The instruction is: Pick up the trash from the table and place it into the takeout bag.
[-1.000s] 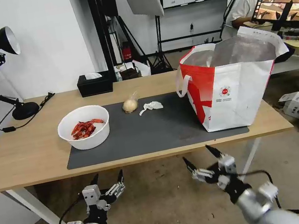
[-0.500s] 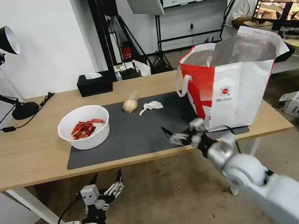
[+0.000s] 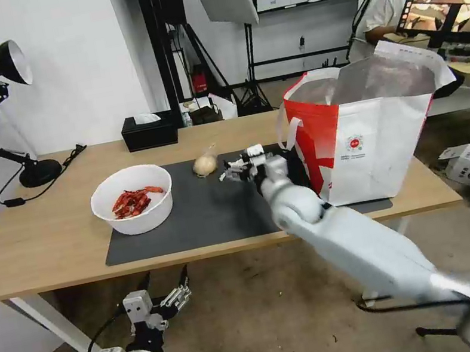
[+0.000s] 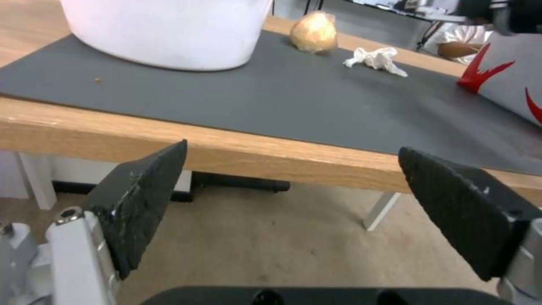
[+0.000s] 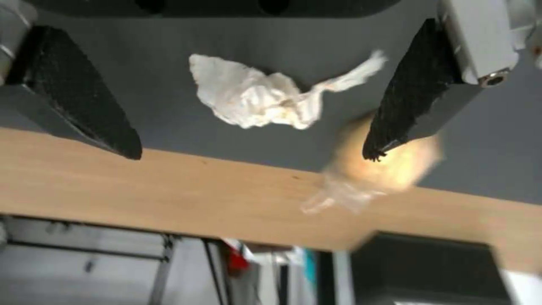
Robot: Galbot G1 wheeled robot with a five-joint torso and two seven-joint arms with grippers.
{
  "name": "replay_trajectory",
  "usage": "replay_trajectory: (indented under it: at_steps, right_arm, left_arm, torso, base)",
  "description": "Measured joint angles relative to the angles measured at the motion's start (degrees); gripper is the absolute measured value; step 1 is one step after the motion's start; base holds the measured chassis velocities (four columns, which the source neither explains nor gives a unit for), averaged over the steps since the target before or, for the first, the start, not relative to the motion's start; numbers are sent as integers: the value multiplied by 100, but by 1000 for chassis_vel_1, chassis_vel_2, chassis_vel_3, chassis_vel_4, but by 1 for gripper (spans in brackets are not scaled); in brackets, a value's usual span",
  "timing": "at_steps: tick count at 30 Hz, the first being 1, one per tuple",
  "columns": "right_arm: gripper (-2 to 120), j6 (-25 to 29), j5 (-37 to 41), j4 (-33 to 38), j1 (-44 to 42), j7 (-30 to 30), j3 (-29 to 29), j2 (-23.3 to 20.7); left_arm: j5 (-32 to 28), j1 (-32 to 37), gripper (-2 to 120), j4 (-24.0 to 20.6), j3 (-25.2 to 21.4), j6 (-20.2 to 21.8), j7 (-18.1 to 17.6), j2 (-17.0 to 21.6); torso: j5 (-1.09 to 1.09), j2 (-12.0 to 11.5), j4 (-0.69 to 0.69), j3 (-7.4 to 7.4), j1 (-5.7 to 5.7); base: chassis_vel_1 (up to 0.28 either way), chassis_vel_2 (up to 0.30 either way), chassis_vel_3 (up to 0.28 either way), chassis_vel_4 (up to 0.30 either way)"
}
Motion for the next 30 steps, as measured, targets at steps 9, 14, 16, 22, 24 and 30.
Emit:
replay_trajectory:
  at_steps: [9, 14, 16, 22, 24, 30]
  right_arm:
    - [100, -621, 177, -1045, 499, 592, 48, 726]
    - [100, -647, 227, -1435, 584, 465, 122, 921]
    - [100, -643, 228, -1535, 595, 388, 147, 960]
    - [100, -588, 199, -1990, 632, 110, 283, 1119]
    - [100, -584, 196, -2039, 632, 71, 299, 1131]
    - [100, -561, 190, -2188, 665, -77, 368, 1169]
  left_arm:
    - [-73, 33, 100, -14, -41, -54, 11, 87]
    - [-74, 88, 100, -28, -46, -110, 24, 73]
    - [-74, 105, 100, -37, -46, -118, 32, 69]
    - [-66, 130, 100, -61, -50, -129, 45, 67]
    - [-62, 131, 100, -63, -50, -130, 45, 60]
    - [-15, 141, 100, -62, -19, -144, 51, 3]
  torso:
    - [0, 0, 0, -1, 0]
    - [0, 0, 0, -1, -1]
    - [0, 0, 0, -1, -1]
    - [1, 1, 0, -1, -1]
    - [1, 1, -1, 0, -1]
    - [1, 1, 0, -1, -1]
  base:
    - [0, 0, 0, 0]
    - [0, 0, 0, 0]
    - [0, 0, 0, 0]
    - [0, 0, 0, 0]
    - [0, 0, 0, 0]
    - [0, 0, 0, 0]
